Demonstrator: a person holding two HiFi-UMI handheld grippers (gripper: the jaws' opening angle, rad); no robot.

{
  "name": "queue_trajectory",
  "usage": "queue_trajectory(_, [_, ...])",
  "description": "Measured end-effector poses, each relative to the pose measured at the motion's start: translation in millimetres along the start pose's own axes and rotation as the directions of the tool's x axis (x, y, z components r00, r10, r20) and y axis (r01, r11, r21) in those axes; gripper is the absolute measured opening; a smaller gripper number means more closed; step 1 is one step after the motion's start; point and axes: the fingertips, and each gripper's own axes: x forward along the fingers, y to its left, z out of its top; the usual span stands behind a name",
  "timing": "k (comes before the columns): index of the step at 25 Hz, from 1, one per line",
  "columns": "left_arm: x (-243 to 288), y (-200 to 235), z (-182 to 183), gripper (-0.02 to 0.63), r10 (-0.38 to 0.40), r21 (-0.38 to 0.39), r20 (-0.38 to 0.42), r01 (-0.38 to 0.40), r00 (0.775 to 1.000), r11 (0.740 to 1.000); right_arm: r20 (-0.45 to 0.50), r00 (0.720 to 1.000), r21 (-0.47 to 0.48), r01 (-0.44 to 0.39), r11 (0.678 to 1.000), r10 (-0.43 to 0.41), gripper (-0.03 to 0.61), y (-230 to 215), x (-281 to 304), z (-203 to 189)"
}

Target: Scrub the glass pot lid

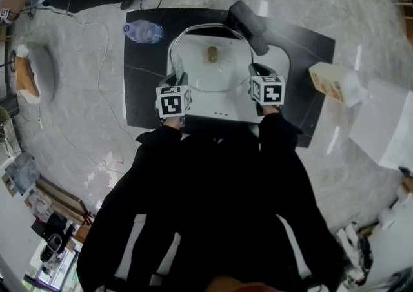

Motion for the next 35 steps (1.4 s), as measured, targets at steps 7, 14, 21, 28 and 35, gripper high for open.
queue_trajectory(7, [26,7,-20,0.074,0.059,0.010,-0.104,-0.059,0.993,0.998,-0.004,1.000,0.004,0.002,1.000,-0.002,0.037,0,1,-1])
queue_trajectory(14, [49,-9,-20,0.074,-0.019,0.038,-0.123,0.024,0.992,0.999,0.002,1.000,0.012,0.002,1.000,-0.002,0.037,1,0,0])
queue_trajectory(21, [58,-8,-28,0.074,-0.015,0.064,-0.181,0.027,0.983,0.998,0.009,1.000,0.015,0.002,1.000,-0.003,0.037,2,0,2])
queue_trajectory(28, [67,-23,-37,0.074,-0.087,0.088,-0.216,0.109,0.972,0.990,0.000,1.000,0.019,0.001,1.000,-0.001,0.037,1,-1,0])
queue_trajectory(35, [68,-27,-41,0.074,-0.073,0.124,-0.237,0.105,0.969,0.987,-0.010,1.000,0.023,0.001,1.000,-0.001,0.037,2,-2,-1])
